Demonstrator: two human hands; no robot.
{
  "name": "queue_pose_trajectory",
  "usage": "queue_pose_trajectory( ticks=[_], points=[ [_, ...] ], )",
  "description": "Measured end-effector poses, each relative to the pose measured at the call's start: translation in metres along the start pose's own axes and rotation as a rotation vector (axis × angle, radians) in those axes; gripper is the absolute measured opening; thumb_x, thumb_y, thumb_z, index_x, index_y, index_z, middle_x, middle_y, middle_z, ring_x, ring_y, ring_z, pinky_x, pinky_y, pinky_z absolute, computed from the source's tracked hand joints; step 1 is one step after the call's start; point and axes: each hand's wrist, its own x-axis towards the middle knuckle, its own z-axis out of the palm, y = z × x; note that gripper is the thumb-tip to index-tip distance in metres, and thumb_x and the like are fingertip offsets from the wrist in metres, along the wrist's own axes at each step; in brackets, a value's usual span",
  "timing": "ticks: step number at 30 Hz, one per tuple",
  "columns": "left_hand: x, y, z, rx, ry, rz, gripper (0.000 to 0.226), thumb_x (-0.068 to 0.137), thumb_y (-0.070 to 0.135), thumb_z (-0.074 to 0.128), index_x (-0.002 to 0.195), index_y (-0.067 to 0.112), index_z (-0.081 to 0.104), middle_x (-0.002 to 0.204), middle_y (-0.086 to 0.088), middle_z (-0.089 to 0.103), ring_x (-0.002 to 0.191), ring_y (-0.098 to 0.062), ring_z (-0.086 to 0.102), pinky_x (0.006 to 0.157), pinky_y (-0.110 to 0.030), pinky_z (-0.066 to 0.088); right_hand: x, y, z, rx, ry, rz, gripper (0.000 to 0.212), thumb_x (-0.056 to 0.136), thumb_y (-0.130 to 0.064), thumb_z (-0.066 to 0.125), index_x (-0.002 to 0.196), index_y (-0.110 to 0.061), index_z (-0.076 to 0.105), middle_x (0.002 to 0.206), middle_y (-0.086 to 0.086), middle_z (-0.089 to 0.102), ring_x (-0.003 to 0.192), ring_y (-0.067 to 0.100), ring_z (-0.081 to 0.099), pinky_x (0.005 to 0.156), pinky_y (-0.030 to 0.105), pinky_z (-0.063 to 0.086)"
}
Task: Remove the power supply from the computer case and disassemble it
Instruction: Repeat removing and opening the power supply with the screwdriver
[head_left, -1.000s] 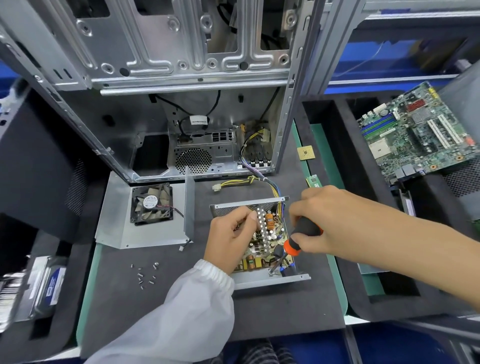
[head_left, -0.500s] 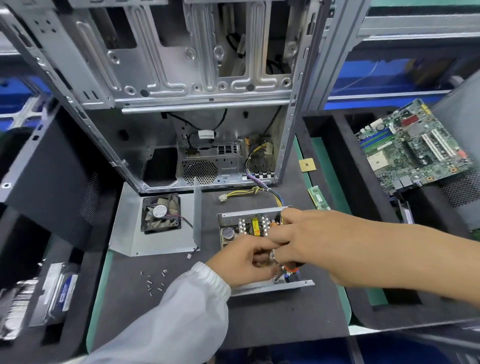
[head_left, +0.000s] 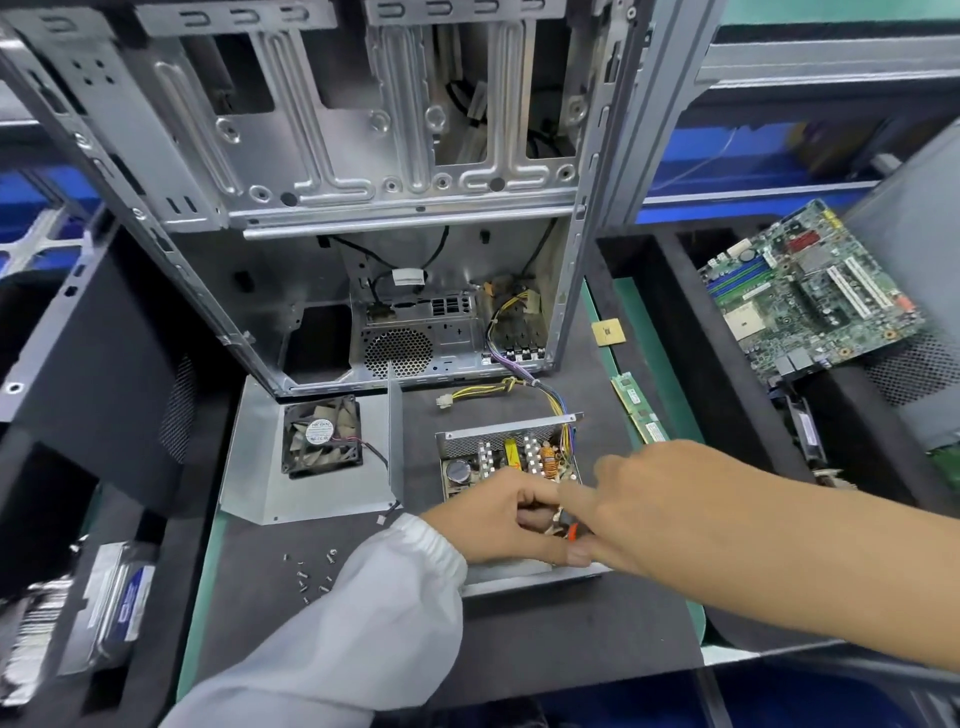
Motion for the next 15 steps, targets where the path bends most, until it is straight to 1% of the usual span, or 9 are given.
queue_pose_trajectory(
  ticks=[3,4,6,8,9,10,12,13,15],
  points=[
    [-0.003,0.007,-0.010,0.006,-0.072,-0.010,0.028,0.085,0.015,0.069,0.079,0.042,0.069,0.058,0.002,0.024,0.055,-0.004,0.022,0.052,-0.016,0.022,-0.008,0.003,0.004,0.080,-0.064,-0.089,0.040,0.091,-0.018,0.055,0.121,-0.033,0.033,0.105,0.004,0.041,0.085,0.022,0.041,0.057,0.032,0.033],
    [-0.003,0.009,-0.014,0.030,-0.079,-0.019,0.028,0.086,0.009,0.067,0.075,0.035,0.065,0.056,0.010,0.025,0.054,-0.002,0.022,0.053,-0.013,0.023,-0.008,0.005,0.005,0.058,-0.088,-0.124,0.047,0.089,-0.011,0.052,0.127,-0.033,0.034,0.114,0.004,0.039,0.086,0.022,0.033,0.062,0.034,0.034],
    [0.000,0.009,-0.018,0.075,-0.108,-0.029,0.028,0.087,-0.003,0.066,0.077,0.021,0.053,0.057,0.013,0.025,0.052,-0.001,0.024,0.054,-0.011,0.025,-0.004,0.010,-0.001,0.003,-0.076,-0.192,0.050,0.082,-0.010,0.058,0.126,-0.032,0.045,0.121,0.002,0.041,0.087,0.022,0.034,0.066,0.032,0.033],
    [0.004,0.010,-0.017,0.113,-0.115,-0.040,0.024,0.083,-0.004,0.071,0.070,0.012,0.060,0.058,0.003,0.037,0.058,-0.005,0.033,0.058,-0.016,0.033,0.000,0.011,-0.006,-0.044,-0.048,-0.222,0.055,0.071,-0.013,0.067,0.117,-0.035,0.049,0.114,-0.001,0.043,0.085,0.020,0.041,0.062,0.028,0.035],
    [0.006,0.011,-0.015,0.123,-0.114,-0.051,0.012,0.082,-0.002,0.074,0.076,0.000,0.064,0.063,-0.006,0.047,0.065,-0.010,0.041,0.061,-0.023,0.040,0.002,0.011,-0.007,-0.016,-0.102,-0.208,0.059,0.070,-0.012,0.067,0.119,-0.036,0.043,0.111,-0.003,0.036,0.085,0.019,0.036,0.060,0.026,0.033],
    [0.008,0.012,-0.012,0.114,-0.106,-0.075,0.014,0.081,0.000,0.076,0.084,-0.008,0.065,0.071,-0.013,0.055,0.071,-0.015,0.046,0.065,-0.032,0.044,0.002,0.012,-0.007,0.029,-0.147,-0.190,0.061,0.074,-0.012,0.065,0.121,-0.036,0.035,0.105,-0.005,0.026,0.085,0.018,0.030,0.058,0.025,0.030],
    [0.011,0.012,-0.009,0.102,-0.098,-0.089,0.017,0.081,0.004,0.077,0.086,-0.006,0.065,0.068,-0.014,0.050,0.067,-0.017,0.043,0.062,-0.035,0.038,-0.002,0.012,-0.012,0.179,-0.235,-0.029,0.047,0.084,-0.033,0.065,0.116,-0.033,0.031,0.093,-0.007,0.018,0.083,0.018,0.033,0.058,0.027,0.030],
    [0.012,0.013,-0.008,0.117,-0.109,-0.067,0.013,0.082,0.006,0.077,0.083,0.000,0.066,0.062,-0.010,0.039,0.061,-0.015,0.034,0.058,-0.032,0.029,-0.001,0.012,-0.017,0.210,-0.266,0.054,0.035,0.087,-0.048,0.060,0.104,-0.030,0.036,0.087,-0.007,0.023,0.079,0.020,0.041,0.058,0.029,0.031],
    [0.015,0.015,-0.008,0.149,-0.146,-0.012,0.013,0.082,0.008,0.077,0.076,0.009,0.066,0.058,-0.002,0.023,0.058,-0.013,0.021,0.056,-0.029,0.018,0.002,0.013,-0.020,0.236,-0.346,0.174,0.039,0.093,-0.056,0.046,0.075,-0.023,0.034,0.075,-0.005,0.033,0.066,0.021,0.048,0.050,0.028,0.032]
  ],
)
